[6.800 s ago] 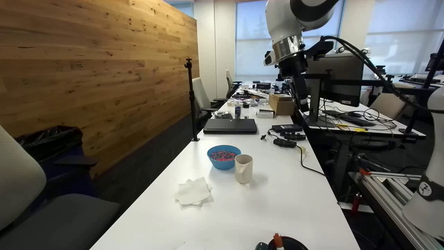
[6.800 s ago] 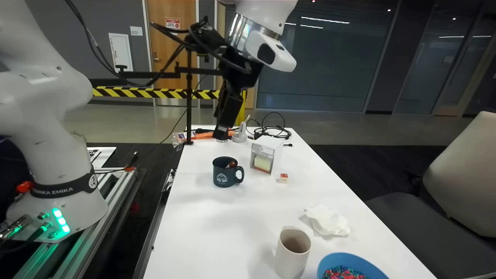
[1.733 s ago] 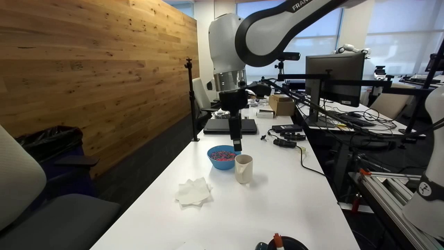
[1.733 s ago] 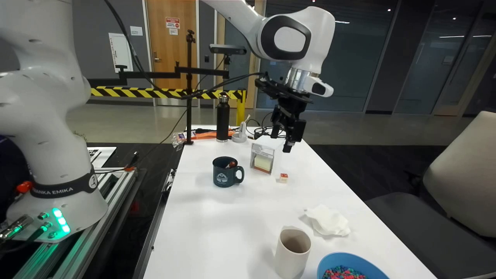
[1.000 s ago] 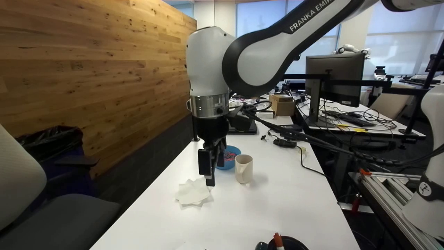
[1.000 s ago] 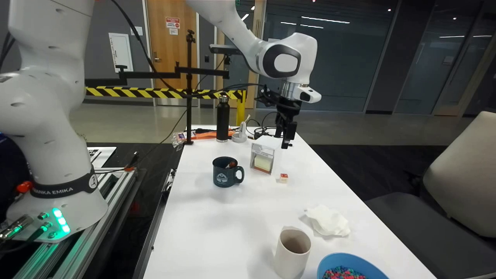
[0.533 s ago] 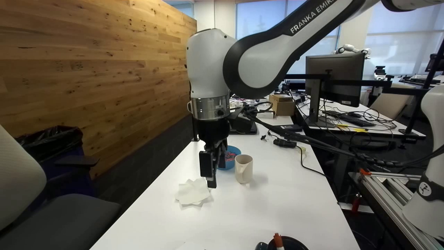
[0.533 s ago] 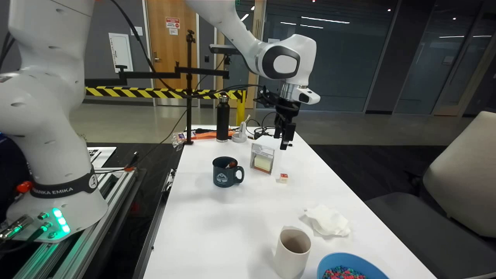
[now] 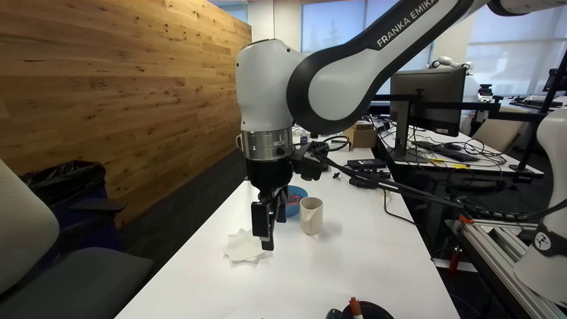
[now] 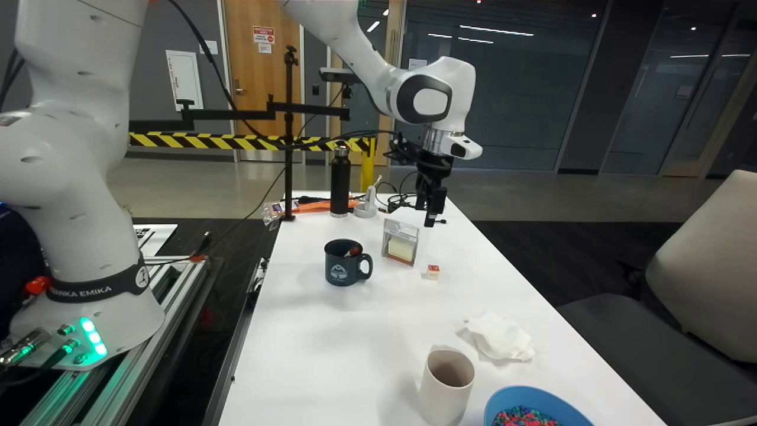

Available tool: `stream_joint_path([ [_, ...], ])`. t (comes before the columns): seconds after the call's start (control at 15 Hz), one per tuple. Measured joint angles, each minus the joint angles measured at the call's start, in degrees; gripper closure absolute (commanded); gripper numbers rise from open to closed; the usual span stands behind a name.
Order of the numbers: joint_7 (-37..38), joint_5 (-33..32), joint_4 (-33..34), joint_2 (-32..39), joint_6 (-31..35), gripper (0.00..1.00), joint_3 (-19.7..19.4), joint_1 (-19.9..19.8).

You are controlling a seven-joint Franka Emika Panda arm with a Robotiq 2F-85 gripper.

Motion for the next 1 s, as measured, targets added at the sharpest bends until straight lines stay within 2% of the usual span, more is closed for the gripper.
stream_joint_path([
  [1.0,7.6,0.0,-0.5,2.2,2.6,0.0,0.0,2.9],
])
